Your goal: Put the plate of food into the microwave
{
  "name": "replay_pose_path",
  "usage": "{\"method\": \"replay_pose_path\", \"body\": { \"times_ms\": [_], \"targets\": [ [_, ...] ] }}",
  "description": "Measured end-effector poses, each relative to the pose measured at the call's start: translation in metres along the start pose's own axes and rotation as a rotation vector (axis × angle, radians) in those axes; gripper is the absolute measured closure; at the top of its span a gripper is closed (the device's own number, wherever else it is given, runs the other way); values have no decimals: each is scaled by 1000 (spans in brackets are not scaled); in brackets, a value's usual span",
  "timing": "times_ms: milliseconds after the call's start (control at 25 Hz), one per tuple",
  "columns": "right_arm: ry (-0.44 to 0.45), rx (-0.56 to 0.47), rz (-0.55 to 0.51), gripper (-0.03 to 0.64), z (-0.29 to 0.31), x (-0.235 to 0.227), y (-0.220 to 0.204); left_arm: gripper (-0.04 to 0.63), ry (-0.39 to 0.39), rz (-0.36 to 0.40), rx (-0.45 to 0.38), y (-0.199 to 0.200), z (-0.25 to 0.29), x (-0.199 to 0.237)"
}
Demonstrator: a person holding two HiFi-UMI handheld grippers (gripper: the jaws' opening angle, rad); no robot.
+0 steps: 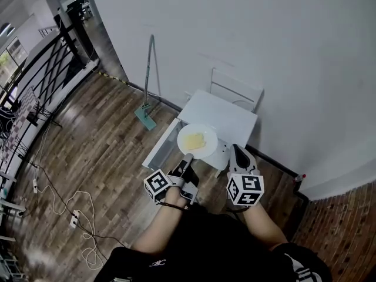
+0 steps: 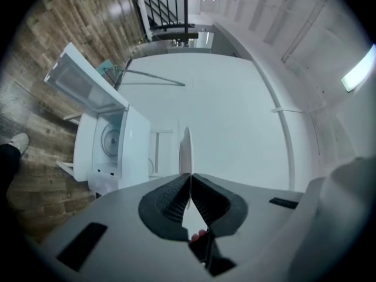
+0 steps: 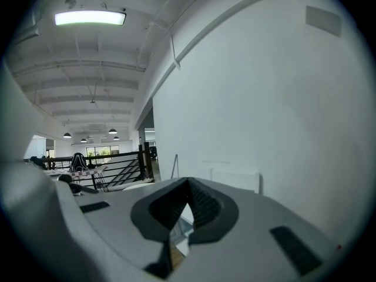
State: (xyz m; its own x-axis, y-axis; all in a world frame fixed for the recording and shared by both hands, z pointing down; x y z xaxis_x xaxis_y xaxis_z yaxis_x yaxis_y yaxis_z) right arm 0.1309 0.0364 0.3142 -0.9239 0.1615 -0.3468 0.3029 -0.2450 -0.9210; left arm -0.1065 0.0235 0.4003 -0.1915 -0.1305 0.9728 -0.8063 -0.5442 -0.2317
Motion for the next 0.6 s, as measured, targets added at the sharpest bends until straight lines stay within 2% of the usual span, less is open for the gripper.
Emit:
{"method": "replay_pose_path", "body": {
  "times_ms": [280, 600],
  "targets": [
    [-17, 8, 3, 606, 69, 17, 6, 588, -17, 14, 23, 60, 36, 14],
    [-10, 65, -33, 606, 126, 44, -5, 588, -35, 4, 51, 100, 55, 34]
  ]
}}
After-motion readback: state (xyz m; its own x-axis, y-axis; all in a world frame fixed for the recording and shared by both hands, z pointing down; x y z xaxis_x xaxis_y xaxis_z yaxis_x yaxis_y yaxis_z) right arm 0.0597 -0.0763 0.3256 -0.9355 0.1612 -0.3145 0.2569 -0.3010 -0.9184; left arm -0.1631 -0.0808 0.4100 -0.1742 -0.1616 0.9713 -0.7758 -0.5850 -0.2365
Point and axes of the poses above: the fingertips, and each gripper's own axes: z forward along the fingers, x to its left, y out of its top, the point moved 10 cm from there along -z, backward along the fingers, and after that the axes turned 13 degrees about z, right-handed, at the moved point
